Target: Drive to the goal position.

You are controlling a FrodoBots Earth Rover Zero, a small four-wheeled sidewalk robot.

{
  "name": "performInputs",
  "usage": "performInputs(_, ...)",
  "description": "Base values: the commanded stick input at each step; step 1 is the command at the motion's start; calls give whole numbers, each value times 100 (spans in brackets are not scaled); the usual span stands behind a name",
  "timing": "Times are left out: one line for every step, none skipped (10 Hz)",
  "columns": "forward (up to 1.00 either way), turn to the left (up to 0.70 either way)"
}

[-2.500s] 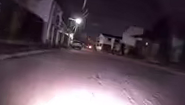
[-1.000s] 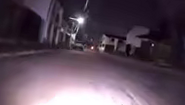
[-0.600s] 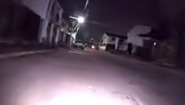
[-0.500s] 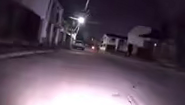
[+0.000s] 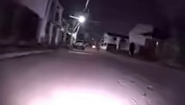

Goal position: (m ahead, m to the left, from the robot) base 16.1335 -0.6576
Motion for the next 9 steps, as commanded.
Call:
performInputs(70, 0)
performInputs(70, 0)
performInputs(70, 0)
performInputs(70, 0)
performInputs(70, 0)
performInputs(70, 0)
performInputs(70, 0)
performInputs(70, 0)
performInputs(70, 0)
